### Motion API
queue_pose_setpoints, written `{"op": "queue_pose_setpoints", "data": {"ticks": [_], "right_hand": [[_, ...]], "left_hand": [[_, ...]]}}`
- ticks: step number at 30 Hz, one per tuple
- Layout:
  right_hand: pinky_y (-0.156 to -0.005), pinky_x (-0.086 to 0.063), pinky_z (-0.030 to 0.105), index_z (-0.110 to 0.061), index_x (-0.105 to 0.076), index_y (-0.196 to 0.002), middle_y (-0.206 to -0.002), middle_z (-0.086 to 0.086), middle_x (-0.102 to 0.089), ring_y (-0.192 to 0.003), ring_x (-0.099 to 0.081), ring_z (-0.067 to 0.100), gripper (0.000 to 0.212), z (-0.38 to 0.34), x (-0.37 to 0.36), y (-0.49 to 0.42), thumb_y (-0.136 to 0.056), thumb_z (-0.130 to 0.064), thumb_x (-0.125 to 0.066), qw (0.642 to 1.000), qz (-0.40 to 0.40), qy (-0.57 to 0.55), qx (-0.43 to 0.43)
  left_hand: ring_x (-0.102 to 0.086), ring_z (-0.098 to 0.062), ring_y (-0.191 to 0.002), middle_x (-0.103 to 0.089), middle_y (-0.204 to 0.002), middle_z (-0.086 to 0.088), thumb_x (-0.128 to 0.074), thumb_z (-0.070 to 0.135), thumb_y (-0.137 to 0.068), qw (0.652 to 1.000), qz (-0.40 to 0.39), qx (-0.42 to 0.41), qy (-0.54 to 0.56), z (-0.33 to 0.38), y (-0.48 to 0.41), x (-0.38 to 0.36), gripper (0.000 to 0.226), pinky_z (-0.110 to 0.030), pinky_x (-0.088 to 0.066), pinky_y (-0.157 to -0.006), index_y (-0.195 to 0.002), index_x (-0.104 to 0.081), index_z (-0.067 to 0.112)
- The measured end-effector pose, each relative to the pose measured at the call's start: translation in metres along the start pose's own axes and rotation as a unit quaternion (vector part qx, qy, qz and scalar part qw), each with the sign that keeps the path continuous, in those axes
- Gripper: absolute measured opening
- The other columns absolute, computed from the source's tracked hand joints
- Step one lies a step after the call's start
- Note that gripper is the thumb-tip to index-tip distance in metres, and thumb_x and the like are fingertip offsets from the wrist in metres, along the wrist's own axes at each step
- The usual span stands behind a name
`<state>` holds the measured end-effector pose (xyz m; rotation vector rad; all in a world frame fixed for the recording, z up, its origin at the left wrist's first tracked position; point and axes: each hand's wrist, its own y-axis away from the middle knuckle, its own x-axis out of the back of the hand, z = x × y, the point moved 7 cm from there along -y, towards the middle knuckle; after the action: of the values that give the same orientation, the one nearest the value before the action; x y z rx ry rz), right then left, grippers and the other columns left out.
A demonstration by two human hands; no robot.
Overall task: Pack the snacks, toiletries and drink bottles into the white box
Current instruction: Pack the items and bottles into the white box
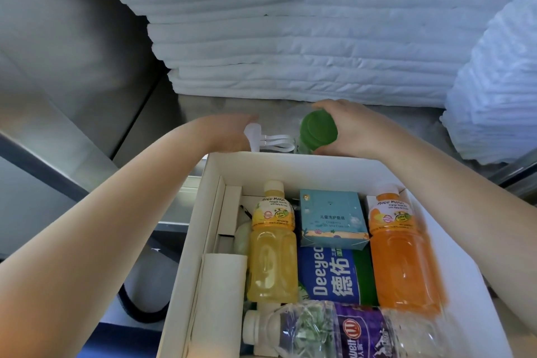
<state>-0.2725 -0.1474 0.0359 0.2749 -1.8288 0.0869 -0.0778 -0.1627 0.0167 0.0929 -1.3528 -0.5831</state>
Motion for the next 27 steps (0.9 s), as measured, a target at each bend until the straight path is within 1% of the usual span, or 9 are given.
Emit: {"op": "queue_pose_setpoints", "data": {"ticks": [3, 7, 9, 11, 14, 17, 21, 24, 27], "right_hand": [[-0.093, -0.043, 0.037, -0.029, -0.029, -0.143, -0.14, 0.0, -0.042, -0.124, -0.043, 0.022, 0.094, 0.004, 0.0, 0.002, -0.065, -0.048, -0.078, 1.0, 0.007, -0.003, -0.01], [-0.089, -0.04, 0.034, -0.028, -0.031, -0.142, -0.139, 0.0, -0.042, -0.123, -0.042, 0.021, 0.091, 0.007, -0.002, 0.002, -0.065, -0.047, -0.077, 1.0, 0.005, -0.013, -0.012], [-0.086, -0.039, 0.033, -0.029, -0.032, -0.142, -0.138, -0.001, -0.042, -0.123, -0.041, 0.021, 0.091, 0.008, -0.002, 0.001, -0.065, -0.047, -0.077, 1.0, 0.007, -0.016, -0.015], [-0.082, -0.036, 0.031, -0.03, -0.032, -0.141, -0.138, -0.001, -0.043, -0.122, -0.041, 0.02, 0.09, 0.008, -0.002, 0.001, -0.065, -0.048, -0.077, 1.0, 0.013, -0.019, -0.016], [-0.082, -0.036, 0.03, -0.03, -0.032, -0.141, -0.138, -0.002, -0.043, -0.123, -0.041, 0.019, 0.091, 0.01, -0.001, 0.001, -0.064, -0.047, -0.078, 1.0, 0.008, -0.019, -0.017], [-0.095, -0.037, 0.034, -0.029, -0.03, -0.143, -0.144, -0.001, -0.039, -0.129, -0.038, 0.019, 0.092, 0.006, 0.001, 0.002, -0.067, -0.05, -0.077, 1.0, 0.001, -0.028, -0.008], [-0.104, -0.031, 0.026, -0.027, -0.035, -0.142, -0.146, -0.007, -0.039, -0.131, -0.038, 0.008, 0.069, -0.017, 0.03, 0.017, -0.082, -0.04, -0.066, 0.983, 0.099, -0.133, 0.073], [-0.1, -0.035, 0.015, -0.034, -0.04, -0.137, -0.134, -0.021, -0.048, -0.119, -0.044, -0.008, 0.061, -0.035, 0.043, 0.039, -0.083, -0.024, -0.067, 0.961, 0.107, -0.211, 0.145], [-0.094, -0.032, 0.004, -0.035, -0.048, -0.13, -0.123, -0.027, -0.053, -0.117, -0.048, -0.009, 0.055, -0.045, 0.049, 0.062, -0.082, -0.018, -0.07, 0.942, 0.124, -0.246, 0.193]], "left_hand": [[-0.035, -0.027, -0.133, -0.032, -0.15, -0.007, -0.066, 0.017, -0.085, 0.998, -0.007, 0.031, -0.053, -0.014, -0.005, -0.003, 0.079, -0.034, -0.032, -0.103, -0.148, -0.019, 0.017], [-0.053, -0.024, -0.106, -0.054, -0.129, -0.004, -0.069, 0.022, -0.081, 0.999, 0.002, 0.001, -0.047, -0.021, -0.008, -0.002, 0.057, -0.031, -0.044, -0.085, -0.132, -0.045, 0.017], [-0.052, -0.022, -0.105, -0.055, -0.126, 0.002, -0.071, 0.032, -0.078, 0.999, 0.02, -0.005, -0.038, -0.023, -0.004, 0.002, 0.06, -0.029, -0.043, -0.082, -0.131, -0.046, 0.022], [-0.052, -0.023, -0.109, -0.055, -0.125, 0.004, -0.071, 0.044, -0.072, 0.997, 0.053, 0.011, -0.046, -0.027, 0.002, 0.008, 0.069, -0.035, -0.047, -0.087, -0.134, -0.043, 0.03], [-0.055, -0.023, -0.1, -0.058, -0.111, 0.006, -0.061, 0.066, -0.053, 0.994, 0.101, 0.033, -0.038, -0.026, 0.017, 0.021, 0.081, -0.041, -0.052, -0.082, -0.127, -0.046, 0.037], [-0.047, -0.026, -0.108, -0.052, -0.116, -0.001, -0.074, 0.053, -0.057, 0.982, 0.183, 0.023, -0.046, -0.019, 0.032, 0.04, 0.085, -0.041, -0.047, -0.087, -0.132, -0.04, 0.035], [-0.038, -0.024, -0.111, -0.047, -0.114, 0.0, -0.077, 0.043, -0.06, 0.955, 0.294, -0.014, -0.016, 0.007, 0.065, 0.058, 0.084, -0.036, -0.04, -0.083, -0.134, -0.039, 0.036], [-0.039, -0.022, -0.11, -0.048, -0.113, 0.003, -0.075, 0.045, -0.061, 0.944, 0.323, -0.059, -0.03, 0.033, 0.09, 0.058, 0.083, -0.037, -0.041, -0.083, -0.136, -0.04, 0.035], [-0.039, -0.022, -0.106, -0.048, -0.112, 0.001, -0.073, 0.046, -0.062, 0.931, 0.348, -0.088, -0.067, 0.051, 0.11, 0.058, 0.083, -0.039, -0.042, -0.085, -0.137, -0.042, 0.032]]}}
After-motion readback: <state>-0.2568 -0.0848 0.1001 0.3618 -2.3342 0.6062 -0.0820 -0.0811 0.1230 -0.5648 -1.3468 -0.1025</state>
